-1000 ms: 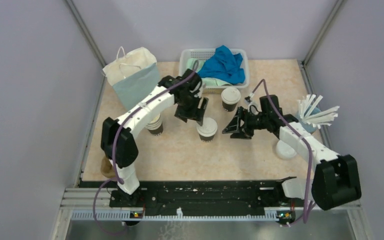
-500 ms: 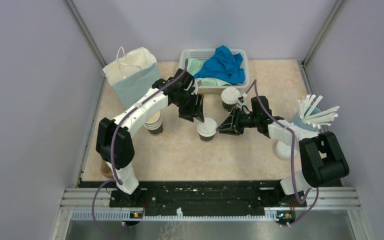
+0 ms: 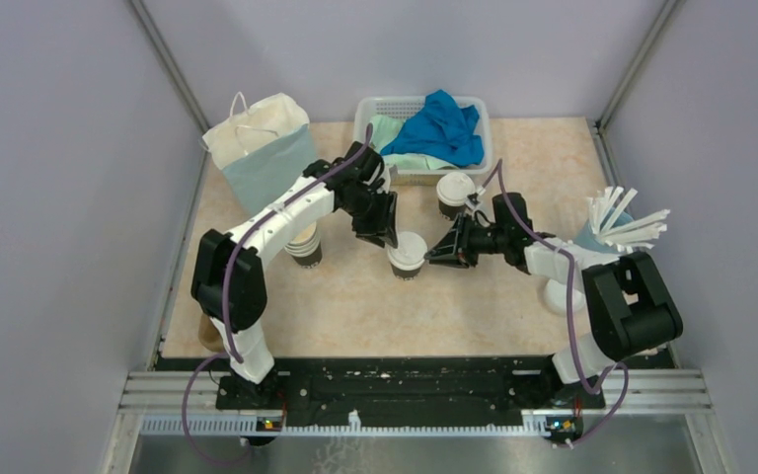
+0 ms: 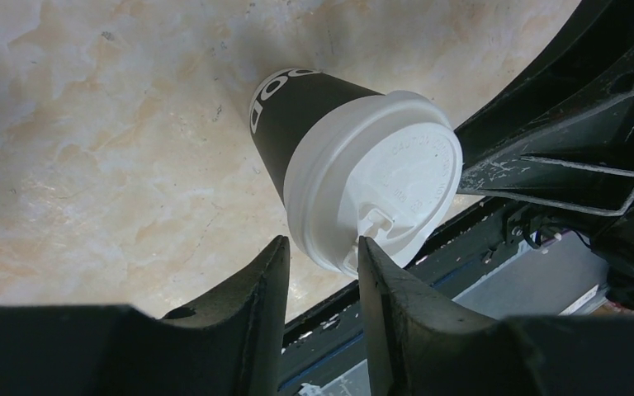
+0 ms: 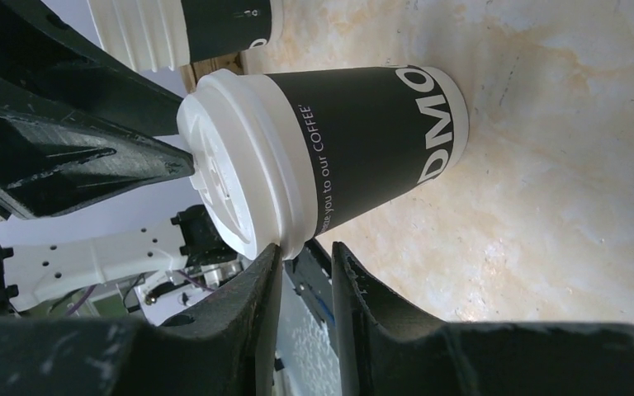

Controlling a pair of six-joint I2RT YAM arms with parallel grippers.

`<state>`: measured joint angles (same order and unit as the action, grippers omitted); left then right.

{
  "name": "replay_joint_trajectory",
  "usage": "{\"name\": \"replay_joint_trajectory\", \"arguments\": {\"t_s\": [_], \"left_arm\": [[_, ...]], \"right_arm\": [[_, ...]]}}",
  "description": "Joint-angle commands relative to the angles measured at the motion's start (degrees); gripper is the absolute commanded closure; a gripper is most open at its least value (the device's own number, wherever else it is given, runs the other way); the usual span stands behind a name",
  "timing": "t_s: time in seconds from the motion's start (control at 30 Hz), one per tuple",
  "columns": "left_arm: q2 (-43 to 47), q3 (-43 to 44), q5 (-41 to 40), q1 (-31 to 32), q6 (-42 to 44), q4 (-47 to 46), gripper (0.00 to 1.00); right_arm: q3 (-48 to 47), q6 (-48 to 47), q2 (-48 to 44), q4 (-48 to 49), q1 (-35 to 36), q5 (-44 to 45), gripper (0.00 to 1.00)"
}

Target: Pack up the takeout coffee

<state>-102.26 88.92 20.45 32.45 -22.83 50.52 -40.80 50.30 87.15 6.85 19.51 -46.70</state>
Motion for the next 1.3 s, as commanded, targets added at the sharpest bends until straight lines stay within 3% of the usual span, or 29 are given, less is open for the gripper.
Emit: {"name": "replay_joint_trajectory", "arguments": {"t_s": [0.0,0.13,0.33,0.47,0.63,0.8,0.9,1.0,1.17,1.27], "left_arm": [[-0.60,-1.50,0.96,0.11,-0.11,-1.29,0.58],[0.06,-4.42,-0.33,0.07,0.21,-1.65,0.58],[0.44,-6.41,0.08,0.07,0.20,-1.98,0.59],[1.71,-6.52,2.65,0.12,-1.78,-3.17,0.55],[3.04,-6.21,2.79,0.11,-2.84,-3.14,0.46],[5.48,-3.97,2.37,-0.39,-2.29,-1.49,0.23],[7.81,-5.16,3.34,-2.11,-2.64,-2.07,0.19],[10.13,-8.26,4.68,-4.85,-3.10,-3.85,0.26],[10.70,-11.54,6.88,-7.20,-3.54,-7.20,0.50],[8.70,-11.80,9.49,-7.23,-3.87,-7.78,0.55]], "right_arm": [[1.18,-2.24,1.60,0.83,0.87,3.14,0.72],[0.24,-7.68,2.86,-5.76,1.75,10.33,0.70],[-4.11,-11.81,2.90,-13.20,2.36,12.63,0.64],[-7.64,-10.84,-2.45,-15.30,1.40,10.92,0.52],[-10.84,-12.53,-1.89,-19.42,0.55,7.30,0.47],[-9.94,-11.09,-1.99,-17.99,0.36,4.80,0.43],[-9.91,-10.25,-2.31,-17.48,0.33,4.58,0.41],[-9.42,-7.95,-2.02,-15.04,0.28,3.53,0.41],[-9.76,-5.72,-0.67,-12.34,0.34,2.23,0.44],[-10.35,-5.83,0.13,-12.31,0.29,2.17,0.46]]}}
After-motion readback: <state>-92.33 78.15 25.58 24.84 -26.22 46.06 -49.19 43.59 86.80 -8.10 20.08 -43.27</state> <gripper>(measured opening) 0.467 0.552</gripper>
